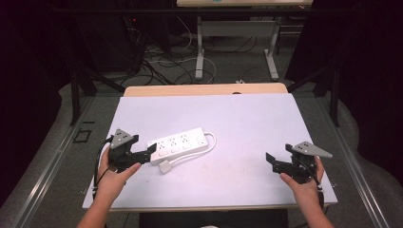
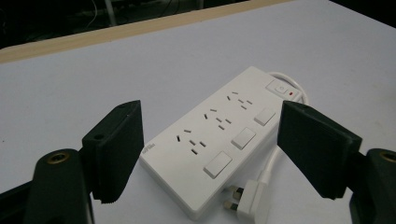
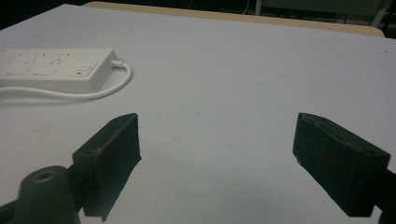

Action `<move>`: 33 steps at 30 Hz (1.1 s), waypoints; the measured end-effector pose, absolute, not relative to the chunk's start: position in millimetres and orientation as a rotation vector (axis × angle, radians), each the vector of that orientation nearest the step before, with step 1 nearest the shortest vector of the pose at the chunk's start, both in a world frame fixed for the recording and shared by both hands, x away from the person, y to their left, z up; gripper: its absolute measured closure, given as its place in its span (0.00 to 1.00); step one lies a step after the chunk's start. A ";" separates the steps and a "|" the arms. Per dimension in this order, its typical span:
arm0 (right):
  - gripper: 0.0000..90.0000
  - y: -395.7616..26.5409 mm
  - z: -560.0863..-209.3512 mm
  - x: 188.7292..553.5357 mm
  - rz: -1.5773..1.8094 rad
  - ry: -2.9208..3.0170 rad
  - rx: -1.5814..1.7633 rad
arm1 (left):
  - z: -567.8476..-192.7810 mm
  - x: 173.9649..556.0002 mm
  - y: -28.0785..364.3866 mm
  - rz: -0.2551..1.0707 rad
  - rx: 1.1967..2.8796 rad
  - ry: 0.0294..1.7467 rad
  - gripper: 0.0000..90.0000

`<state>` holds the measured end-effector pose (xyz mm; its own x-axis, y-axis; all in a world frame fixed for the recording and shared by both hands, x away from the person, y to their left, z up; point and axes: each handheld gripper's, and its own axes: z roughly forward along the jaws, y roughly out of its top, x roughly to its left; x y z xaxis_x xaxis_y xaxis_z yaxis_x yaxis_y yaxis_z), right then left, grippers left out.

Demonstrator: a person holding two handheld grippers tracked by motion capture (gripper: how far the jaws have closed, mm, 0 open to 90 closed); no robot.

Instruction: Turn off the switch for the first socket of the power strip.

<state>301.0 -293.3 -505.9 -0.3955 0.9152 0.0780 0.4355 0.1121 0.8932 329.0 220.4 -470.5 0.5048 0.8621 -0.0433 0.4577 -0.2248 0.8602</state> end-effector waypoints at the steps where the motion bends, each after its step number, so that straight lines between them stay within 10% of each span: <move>1: 0.16 -293.3 -505.9 301.0 1.241 1.890 1.309 | -468.7 330.0 220.0 0.563 1.863 1.094 0.26; 33: 0.17 -295.9 -507.7 301.5 1.227 1.877 1.319 | -432.3 359.1 200.9 0.476 1.953 1.092 0.42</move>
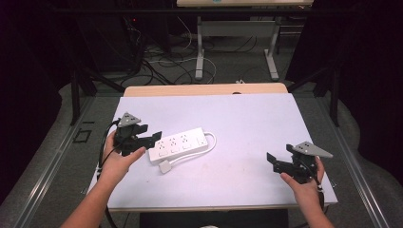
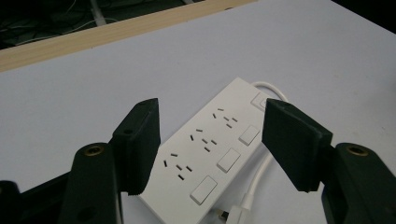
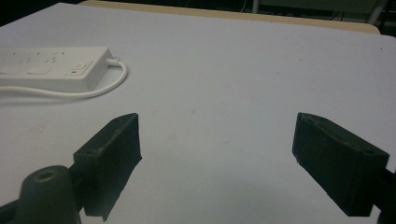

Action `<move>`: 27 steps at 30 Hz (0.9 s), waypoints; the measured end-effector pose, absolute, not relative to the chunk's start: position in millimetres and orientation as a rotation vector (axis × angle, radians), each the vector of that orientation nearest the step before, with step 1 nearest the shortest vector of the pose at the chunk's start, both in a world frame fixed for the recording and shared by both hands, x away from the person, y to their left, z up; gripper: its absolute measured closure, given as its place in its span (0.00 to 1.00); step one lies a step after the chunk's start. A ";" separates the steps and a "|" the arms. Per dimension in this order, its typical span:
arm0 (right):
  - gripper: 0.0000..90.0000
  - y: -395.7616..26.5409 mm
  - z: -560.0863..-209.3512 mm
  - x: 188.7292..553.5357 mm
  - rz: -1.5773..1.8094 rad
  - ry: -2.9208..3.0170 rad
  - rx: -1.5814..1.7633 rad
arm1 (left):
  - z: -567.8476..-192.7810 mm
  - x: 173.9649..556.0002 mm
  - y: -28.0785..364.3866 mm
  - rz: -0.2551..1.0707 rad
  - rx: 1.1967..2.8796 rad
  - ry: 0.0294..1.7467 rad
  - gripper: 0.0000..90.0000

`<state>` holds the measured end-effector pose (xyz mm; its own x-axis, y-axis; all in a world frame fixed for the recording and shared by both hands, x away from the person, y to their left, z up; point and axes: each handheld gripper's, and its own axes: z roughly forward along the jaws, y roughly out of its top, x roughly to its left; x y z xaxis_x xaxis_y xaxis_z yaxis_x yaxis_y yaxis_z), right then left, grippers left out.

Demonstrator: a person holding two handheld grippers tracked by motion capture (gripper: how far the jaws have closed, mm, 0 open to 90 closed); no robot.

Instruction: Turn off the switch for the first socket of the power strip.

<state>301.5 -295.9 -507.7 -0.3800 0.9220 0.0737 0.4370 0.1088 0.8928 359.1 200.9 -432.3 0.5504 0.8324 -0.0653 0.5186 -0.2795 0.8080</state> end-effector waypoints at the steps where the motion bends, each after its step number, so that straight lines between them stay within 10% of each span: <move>1: 0.17 -296.0 -507.9 301.8 1.233 1.876 1.317 | -431.2 360.1 200.3 0.479 1.955 1.091 0.42; 27: 0.17 -296.7 -508.0 301.7 1.234 1.875 1.320 | -423.7 381.1 173.8 0.394 2.038 1.109 0.54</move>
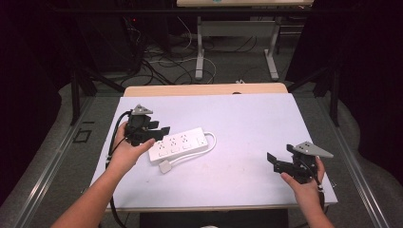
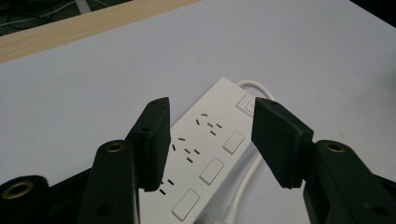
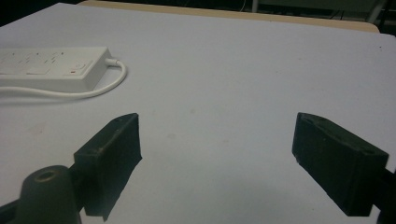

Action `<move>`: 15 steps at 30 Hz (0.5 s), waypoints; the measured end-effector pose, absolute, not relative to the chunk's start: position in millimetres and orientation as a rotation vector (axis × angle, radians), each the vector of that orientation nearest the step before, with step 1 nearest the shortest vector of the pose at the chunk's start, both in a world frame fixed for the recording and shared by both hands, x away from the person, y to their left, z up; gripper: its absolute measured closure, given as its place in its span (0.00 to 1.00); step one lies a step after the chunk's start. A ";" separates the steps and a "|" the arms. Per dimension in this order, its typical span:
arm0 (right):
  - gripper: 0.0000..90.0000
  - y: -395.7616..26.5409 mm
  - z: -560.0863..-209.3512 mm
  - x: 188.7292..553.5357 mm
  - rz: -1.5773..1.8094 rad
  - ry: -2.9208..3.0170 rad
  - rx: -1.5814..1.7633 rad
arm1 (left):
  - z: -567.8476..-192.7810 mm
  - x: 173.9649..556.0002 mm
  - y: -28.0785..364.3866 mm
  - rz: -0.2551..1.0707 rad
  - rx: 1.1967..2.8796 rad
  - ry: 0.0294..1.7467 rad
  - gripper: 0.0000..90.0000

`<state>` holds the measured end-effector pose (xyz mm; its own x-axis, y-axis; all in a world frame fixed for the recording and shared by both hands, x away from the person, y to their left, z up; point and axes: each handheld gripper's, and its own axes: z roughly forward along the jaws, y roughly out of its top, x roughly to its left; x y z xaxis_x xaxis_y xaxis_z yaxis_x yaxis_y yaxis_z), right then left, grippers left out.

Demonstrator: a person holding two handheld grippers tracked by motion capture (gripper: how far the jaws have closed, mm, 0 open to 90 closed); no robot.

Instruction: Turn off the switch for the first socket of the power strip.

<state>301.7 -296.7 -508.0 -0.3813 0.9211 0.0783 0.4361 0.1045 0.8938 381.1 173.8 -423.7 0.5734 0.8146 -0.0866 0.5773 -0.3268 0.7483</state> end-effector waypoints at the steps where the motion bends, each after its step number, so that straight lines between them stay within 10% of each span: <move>1: 0.17 -296.8 -508.0 301.7 1.234 1.875 1.320 | -424.0 382.0 172.7 0.393 2.042 1.110 0.55; 15: 0.17 -297.6 -508.4 302.0 1.233 1.875 1.323 | -434.3 389.7 157.9 0.366 2.143 1.120 0.66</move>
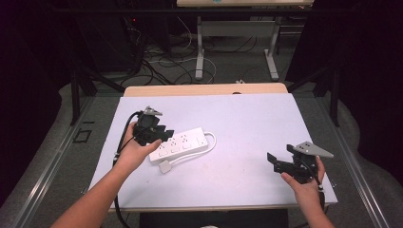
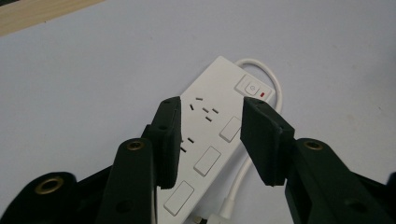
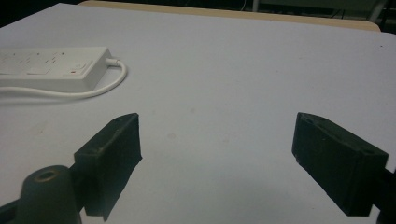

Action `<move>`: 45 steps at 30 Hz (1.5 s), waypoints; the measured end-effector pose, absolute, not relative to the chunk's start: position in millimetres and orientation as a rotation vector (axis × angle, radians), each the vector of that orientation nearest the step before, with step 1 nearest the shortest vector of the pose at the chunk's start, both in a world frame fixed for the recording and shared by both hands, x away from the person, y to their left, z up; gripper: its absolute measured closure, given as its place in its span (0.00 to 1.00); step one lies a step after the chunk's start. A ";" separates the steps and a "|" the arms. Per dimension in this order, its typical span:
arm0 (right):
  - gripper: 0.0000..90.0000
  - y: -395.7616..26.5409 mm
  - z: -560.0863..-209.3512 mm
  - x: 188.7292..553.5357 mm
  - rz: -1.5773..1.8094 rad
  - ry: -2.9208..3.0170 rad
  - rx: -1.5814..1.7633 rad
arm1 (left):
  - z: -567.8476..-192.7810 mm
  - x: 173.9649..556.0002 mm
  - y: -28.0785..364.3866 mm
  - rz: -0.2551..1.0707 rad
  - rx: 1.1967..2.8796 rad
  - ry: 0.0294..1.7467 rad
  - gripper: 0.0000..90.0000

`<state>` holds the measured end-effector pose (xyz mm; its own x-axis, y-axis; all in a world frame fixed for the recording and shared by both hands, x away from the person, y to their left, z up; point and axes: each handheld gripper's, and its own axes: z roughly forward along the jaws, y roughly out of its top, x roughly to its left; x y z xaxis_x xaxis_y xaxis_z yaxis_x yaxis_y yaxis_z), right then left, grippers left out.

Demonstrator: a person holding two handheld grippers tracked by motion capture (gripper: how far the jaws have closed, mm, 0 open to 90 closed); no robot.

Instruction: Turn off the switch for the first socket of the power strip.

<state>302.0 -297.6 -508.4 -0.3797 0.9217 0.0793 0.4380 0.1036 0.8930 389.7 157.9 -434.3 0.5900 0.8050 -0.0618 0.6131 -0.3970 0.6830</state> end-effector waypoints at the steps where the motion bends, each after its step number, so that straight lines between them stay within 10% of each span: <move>1: 0.17 -297.6 -508.4 302.0 1.233 1.875 1.323 | -434.6 389.9 156.7 0.365 2.147 1.121 0.66; 45: 0.17 -298.7 -509.4 302.9 1.247 1.877 1.349 | -450.3 407.0 108.0 0.289 2.337 1.194 0.98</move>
<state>302.9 -298.7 -509.4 -0.3765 0.9206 0.1039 0.4524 0.0848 0.8878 407.0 108.0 -450.3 0.5936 0.8039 -0.0356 0.6989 -0.4931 0.5181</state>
